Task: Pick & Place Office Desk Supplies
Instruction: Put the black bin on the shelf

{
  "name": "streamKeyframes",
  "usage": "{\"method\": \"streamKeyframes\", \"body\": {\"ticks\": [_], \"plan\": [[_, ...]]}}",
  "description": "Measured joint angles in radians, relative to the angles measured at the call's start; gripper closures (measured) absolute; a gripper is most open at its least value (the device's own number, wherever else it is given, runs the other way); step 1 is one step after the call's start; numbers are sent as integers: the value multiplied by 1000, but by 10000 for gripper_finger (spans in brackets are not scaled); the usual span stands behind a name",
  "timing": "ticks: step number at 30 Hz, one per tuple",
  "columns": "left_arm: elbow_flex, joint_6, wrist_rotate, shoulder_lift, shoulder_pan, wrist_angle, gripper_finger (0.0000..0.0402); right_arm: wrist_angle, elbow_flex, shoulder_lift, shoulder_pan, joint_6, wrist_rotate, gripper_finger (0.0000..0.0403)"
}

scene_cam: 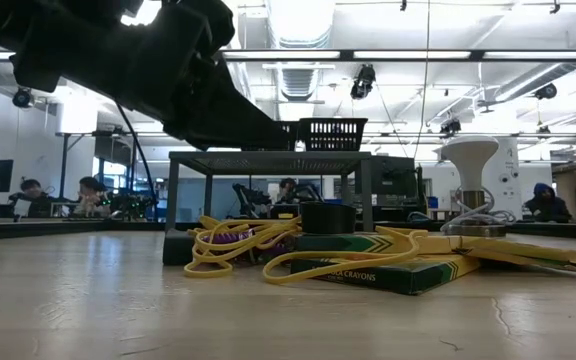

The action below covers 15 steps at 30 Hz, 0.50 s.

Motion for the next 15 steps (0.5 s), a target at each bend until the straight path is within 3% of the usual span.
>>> {"method": "streamKeyframes", "body": {"ticks": [9, 15], "plan": [[0, -2, 0, 0, 3, -1, 304, 60, -2, 157, 14, -149, 5, 246], [-1, -2, 0, 0, 5, -1, 304, 70, 2, 204, -27, -203, 5, 336]]}}
